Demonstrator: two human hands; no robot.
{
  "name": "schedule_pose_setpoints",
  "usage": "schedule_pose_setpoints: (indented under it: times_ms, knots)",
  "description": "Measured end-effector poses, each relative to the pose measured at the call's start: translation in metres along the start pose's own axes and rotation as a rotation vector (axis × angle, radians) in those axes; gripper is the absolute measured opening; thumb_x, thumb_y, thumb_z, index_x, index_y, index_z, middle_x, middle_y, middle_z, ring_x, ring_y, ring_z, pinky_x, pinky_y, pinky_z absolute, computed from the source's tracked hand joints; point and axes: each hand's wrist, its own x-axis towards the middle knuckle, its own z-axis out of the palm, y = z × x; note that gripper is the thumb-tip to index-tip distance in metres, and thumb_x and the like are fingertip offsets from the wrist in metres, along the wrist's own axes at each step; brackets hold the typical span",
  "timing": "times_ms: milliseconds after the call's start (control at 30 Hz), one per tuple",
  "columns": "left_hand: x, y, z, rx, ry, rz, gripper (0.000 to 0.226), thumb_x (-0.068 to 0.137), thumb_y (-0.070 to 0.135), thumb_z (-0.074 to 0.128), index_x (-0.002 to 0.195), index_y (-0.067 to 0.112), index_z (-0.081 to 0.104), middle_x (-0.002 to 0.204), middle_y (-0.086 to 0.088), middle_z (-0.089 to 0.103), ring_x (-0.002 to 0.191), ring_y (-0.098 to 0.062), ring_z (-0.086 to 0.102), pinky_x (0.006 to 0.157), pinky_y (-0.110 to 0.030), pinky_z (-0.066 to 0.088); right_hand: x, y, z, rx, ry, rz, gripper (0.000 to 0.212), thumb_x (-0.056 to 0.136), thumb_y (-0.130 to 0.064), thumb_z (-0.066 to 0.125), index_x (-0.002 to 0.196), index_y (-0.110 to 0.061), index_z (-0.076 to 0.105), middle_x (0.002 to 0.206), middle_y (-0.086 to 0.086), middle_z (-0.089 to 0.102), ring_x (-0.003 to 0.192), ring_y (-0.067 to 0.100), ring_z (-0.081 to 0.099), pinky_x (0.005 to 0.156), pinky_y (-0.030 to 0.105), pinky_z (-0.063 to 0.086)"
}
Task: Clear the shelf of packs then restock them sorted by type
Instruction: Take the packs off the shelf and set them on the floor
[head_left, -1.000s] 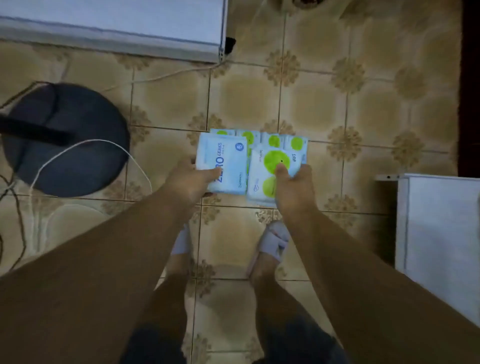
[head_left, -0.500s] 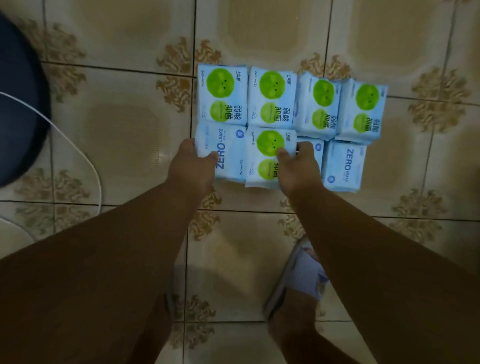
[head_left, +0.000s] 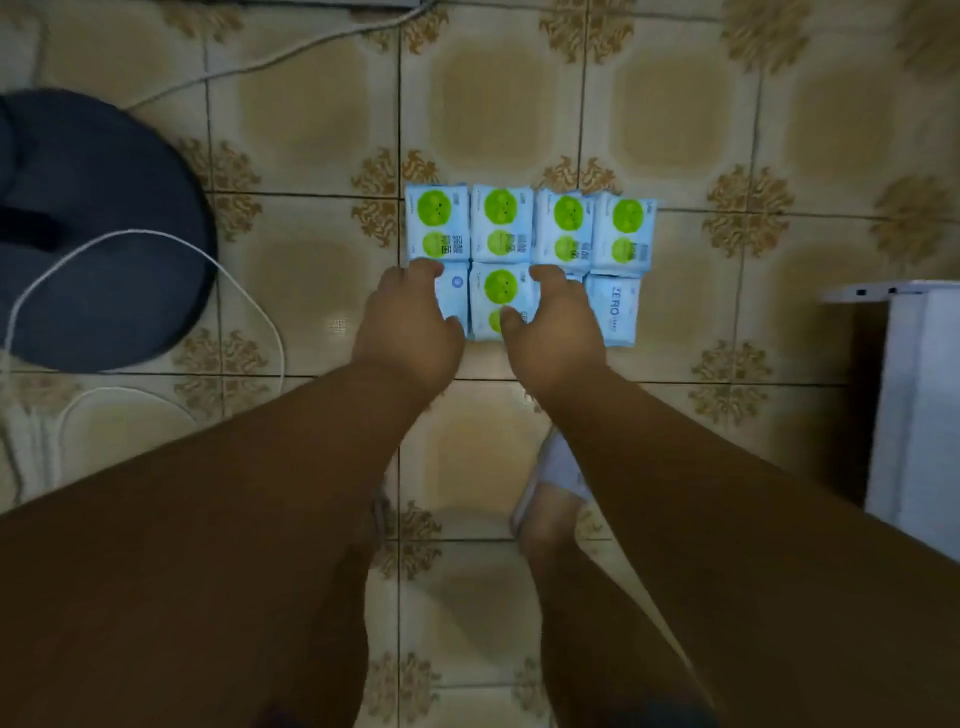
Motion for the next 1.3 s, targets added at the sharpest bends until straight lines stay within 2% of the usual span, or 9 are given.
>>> schedule_pose_setpoints:
  times_ms: [133, 233, 367, 533, 667, 800, 967, 1167, 1300]
  knots:
    - [-0.111, 0.085, -0.092, -0.058, 0.095, 0.184, 0.047, 0.087, 0.012, 0.060, 0.133, 0.020, 0.051, 0.128, -0.003, 0.055, 0.109, -0.022, 0.058, 0.093, -0.038, 0.049, -0.109, -0.071, -0.117, 0.043, 0.125, -0.212, 0.050, 0.092, -0.020, 0.060, 0.140, -0.018, 0.046, 0.132, 0.008, 0.050, 0.119, 0.027, 0.051, 0.094, 0.040, 0.045]
    - [-0.184, 0.148, -0.159, -0.113, 0.165, 0.348, 0.043, 0.085, 0.008, 0.059, 0.125, 0.024, 0.056, 0.121, 0.004, 0.055, 0.098, -0.013, 0.058, 0.087, -0.031, 0.047, -0.186, -0.120, -0.210, 0.098, 0.265, -0.286, 0.050, 0.088, -0.016, 0.061, 0.137, -0.017, 0.049, 0.129, 0.004, 0.054, 0.115, 0.024, 0.055, 0.093, 0.035, 0.046]
    - [-0.266, 0.224, -0.224, -0.149, 0.104, 0.610, 0.041, 0.087, 0.010, 0.057, 0.119, 0.035, 0.057, 0.115, 0.014, 0.056, 0.085, 0.006, 0.056, 0.078, -0.025, 0.046, -0.282, -0.160, -0.304, 0.129, 0.543, -0.286, 0.050, 0.087, -0.019, 0.061, 0.136, -0.021, 0.050, 0.126, 0.001, 0.057, 0.108, 0.020, 0.058, 0.088, 0.035, 0.048]
    - [-0.356, 0.304, -0.258, -0.076, 0.031, 0.939, 0.038, 0.089, 0.017, 0.059, 0.120, 0.038, 0.056, 0.106, 0.013, 0.057, 0.087, 0.000, 0.054, 0.079, -0.032, 0.050, -0.405, -0.154, -0.377, 0.249, 0.885, -0.139, 0.048, 0.090, -0.023, 0.061, 0.136, -0.028, 0.048, 0.125, -0.008, 0.054, 0.106, 0.007, 0.054, 0.086, 0.024, 0.047]
    - [-0.446, 0.364, -0.249, -0.101, -0.039, 1.249, 0.039, 0.087, 0.014, 0.061, 0.120, 0.034, 0.058, 0.107, 0.016, 0.054, 0.088, -0.001, 0.055, 0.077, -0.031, 0.052, -0.506, -0.117, -0.422, 0.261, 1.142, -0.074, 0.042, 0.092, -0.025, 0.060, 0.132, -0.030, 0.049, 0.120, -0.011, 0.054, 0.099, 0.004, 0.056, 0.085, 0.022, 0.050]
    - [-0.551, 0.411, -0.216, -0.121, -0.133, 1.461, 0.037, 0.089, 0.016, 0.060, 0.122, 0.033, 0.057, 0.111, 0.019, 0.055, 0.089, 0.002, 0.056, 0.076, -0.025, 0.050, -0.612, -0.071, -0.454, 0.287, 1.345, 0.032, 0.041, 0.093, -0.025, 0.060, 0.132, -0.030, 0.049, 0.122, -0.013, 0.054, 0.096, 0.002, 0.056, 0.081, 0.019, 0.049]
    - [-0.689, 0.439, -0.152, -0.230, -0.296, 1.579, 0.031, 0.093, 0.019, 0.057, 0.121, 0.032, 0.057, 0.111, 0.020, 0.057, 0.089, 0.003, 0.056, 0.080, -0.025, 0.049, -0.751, -0.002, -0.465, 0.287, 1.607, 0.146, 0.037, 0.090, -0.023, 0.064, 0.125, -0.030, 0.052, 0.115, -0.011, 0.057, 0.093, 0.006, 0.060, 0.083, 0.034, 0.055]
    - [-0.830, 0.459, -0.095, -0.368, -0.505, 1.685, 0.029, 0.094, 0.019, 0.057, 0.118, 0.036, 0.056, 0.109, 0.020, 0.058, 0.086, 0.004, 0.057, 0.078, -0.029, 0.053, -0.883, 0.060, -0.481, 0.219, 1.788, 0.311, 0.034, 0.091, -0.025, 0.065, 0.121, -0.033, 0.052, 0.109, -0.012, 0.057, 0.087, 0.005, 0.059, 0.071, 0.017, 0.048]
    - [-0.888, 0.487, -0.071, -0.350, -0.587, 1.796, 0.030, 0.094, 0.022, 0.055, 0.118, 0.041, 0.053, 0.108, 0.022, 0.058, 0.089, 0.005, 0.057, 0.076, -0.022, 0.050, -0.924, 0.088, -0.510, 0.226, 1.868, 0.354, 0.031, 0.090, -0.027, 0.065, 0.115, -0.037, 0.050, 0.108, -0.013, 0.057, 0.084, 0.002, 0.059, 0.068, 0.013, 0.046]
